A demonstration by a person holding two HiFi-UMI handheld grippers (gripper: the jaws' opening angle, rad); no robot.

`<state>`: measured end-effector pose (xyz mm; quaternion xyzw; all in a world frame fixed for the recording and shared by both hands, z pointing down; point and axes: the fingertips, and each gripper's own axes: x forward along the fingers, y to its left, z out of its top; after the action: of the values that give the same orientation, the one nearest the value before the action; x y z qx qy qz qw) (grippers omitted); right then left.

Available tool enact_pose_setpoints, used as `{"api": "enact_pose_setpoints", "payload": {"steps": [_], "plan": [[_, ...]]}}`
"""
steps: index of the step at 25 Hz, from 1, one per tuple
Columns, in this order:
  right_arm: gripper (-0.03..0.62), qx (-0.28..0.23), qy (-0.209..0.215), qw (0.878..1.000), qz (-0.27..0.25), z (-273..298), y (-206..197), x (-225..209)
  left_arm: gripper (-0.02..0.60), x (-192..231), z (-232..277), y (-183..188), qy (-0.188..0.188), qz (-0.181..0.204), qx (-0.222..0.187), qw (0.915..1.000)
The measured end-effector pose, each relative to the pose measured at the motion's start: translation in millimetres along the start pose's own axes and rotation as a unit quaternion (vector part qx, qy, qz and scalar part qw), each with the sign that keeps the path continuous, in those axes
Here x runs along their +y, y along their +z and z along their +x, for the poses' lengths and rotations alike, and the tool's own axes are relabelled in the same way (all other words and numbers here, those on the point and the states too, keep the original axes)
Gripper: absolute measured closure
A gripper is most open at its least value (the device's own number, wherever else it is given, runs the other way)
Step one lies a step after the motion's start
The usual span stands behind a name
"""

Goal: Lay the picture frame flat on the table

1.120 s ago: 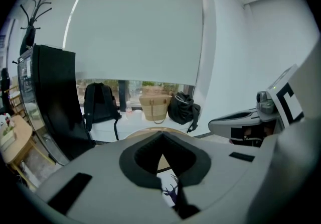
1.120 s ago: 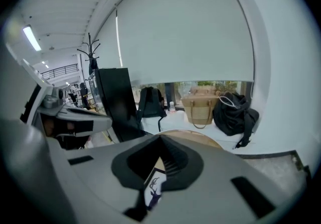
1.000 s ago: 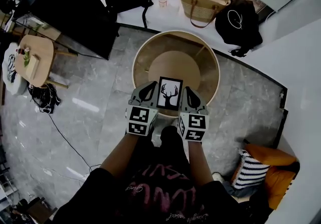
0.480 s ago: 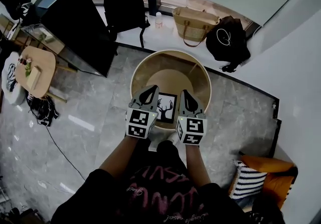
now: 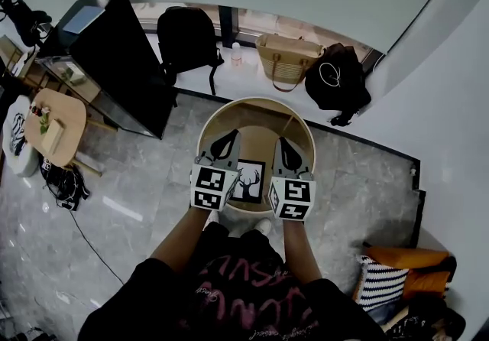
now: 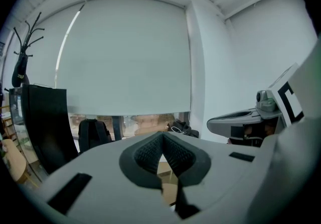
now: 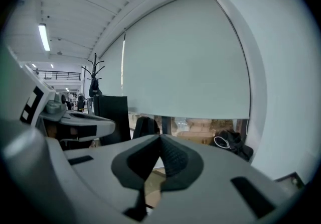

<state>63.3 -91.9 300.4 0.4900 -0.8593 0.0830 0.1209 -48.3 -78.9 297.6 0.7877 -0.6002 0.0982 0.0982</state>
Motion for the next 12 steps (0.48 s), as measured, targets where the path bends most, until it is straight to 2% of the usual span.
{"api": "enact_pose_setpoints", "payload": {"steps": [12], "plan": [[0.574, -0.025, -0.009, 1.000, -0.016, 6, 34, -3, 0.572, 12, 5, 33, 0.005, 0.007, -0.032, 0.9994]]}}
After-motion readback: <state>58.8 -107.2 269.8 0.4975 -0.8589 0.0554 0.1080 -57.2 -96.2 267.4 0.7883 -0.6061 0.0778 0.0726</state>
